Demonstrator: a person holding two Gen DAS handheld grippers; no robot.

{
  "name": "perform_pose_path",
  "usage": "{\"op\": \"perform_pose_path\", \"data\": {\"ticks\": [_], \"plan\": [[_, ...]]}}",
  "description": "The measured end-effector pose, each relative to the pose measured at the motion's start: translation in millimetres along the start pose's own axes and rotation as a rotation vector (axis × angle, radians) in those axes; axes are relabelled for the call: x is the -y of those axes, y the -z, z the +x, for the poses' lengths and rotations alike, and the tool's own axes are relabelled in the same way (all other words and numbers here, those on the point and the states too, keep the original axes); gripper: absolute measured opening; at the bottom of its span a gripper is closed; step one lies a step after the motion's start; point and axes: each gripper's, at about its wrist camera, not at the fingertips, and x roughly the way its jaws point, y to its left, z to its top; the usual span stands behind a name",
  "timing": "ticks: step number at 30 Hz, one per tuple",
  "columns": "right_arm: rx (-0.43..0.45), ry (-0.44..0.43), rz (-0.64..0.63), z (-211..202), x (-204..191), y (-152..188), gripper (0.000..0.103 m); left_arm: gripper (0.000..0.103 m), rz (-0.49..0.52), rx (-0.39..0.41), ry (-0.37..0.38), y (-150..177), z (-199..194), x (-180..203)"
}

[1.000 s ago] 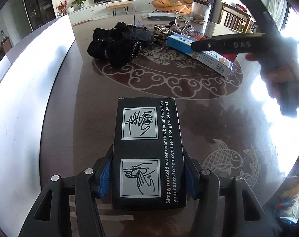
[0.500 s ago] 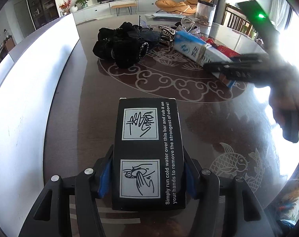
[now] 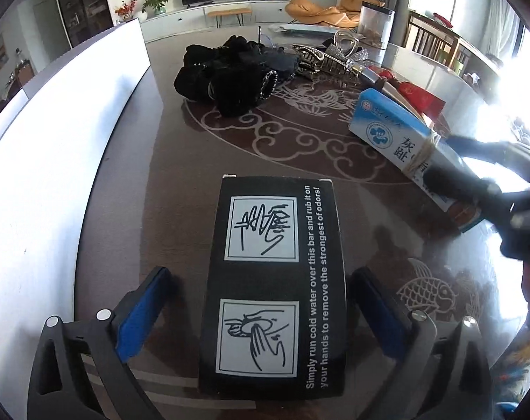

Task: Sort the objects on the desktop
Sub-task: 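Carry the soap box with the left gripper while the right gripper grasps the nail cream box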

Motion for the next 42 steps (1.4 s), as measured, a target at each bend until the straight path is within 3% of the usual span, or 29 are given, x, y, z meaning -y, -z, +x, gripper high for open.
{"op": "perform_pose_path", "data": {"ticks": [3,4,9,11,14,18,23,24,25,26,32,36,42], "plan": [[-0.02,0.084,-0.004,2,6,-8,0.073,0.103,-0.014,-0.002,-0.007,2,-1,-5],[-0.027,0.092,0.016,3,14,-8,0.069,0.103,-0.017,-0.004,-0.009,3,-1,-6],[-0.026,0.097,0.267,-11,69,5,0.063,0.103,-0.024,-0.014,-0.013,6,-3,-9],[-0.021,0.072,0.296,-15,79,9,0.063,0.103,-0.024,-0.01,-0.014,7,-3,-9],[-0.015,0.013,0.211,-17,65,5,0.065,0.103,-0.03,-0.006,-0.017,4,-1,-7],[-0.075,0.052,0.022,8,33,-3,0.07,0.103,-0.049,-0.002,-0.029,0,2,-3],[-0.096,0.083,-0.02,33,21,3,0.074,0.103,-0.066,0.028,-0.038,2,2,-3],[-0.088,0.08,-0.014,35,21,5,0.083,0.103,-0.064,0.038,-0.037,3,2,-2],[-0.09,0.081,-0.006,38,21,7,0.098,0.103,-0.063,0.045,-0.036,2,3,-2],[-0.087,0.098,-0.009,43,20,8,0.103,0.103,-0.063,0.048,-0.036,1,4,-2],[-0.076,0.099,-0.01,45,23,12,0.103,0.103,-0.059,0.051,-0.035,-12,11,2],[-0.075,0.1,-0.01,46,23,12,0.103,0.103,-0.055,0.094,-0.034,-7,10,2],[-0.075,0.1,-0.01,47,22,12,0.103,0.103,-0.008,0.067,-0.003,-25,20,2]]}}
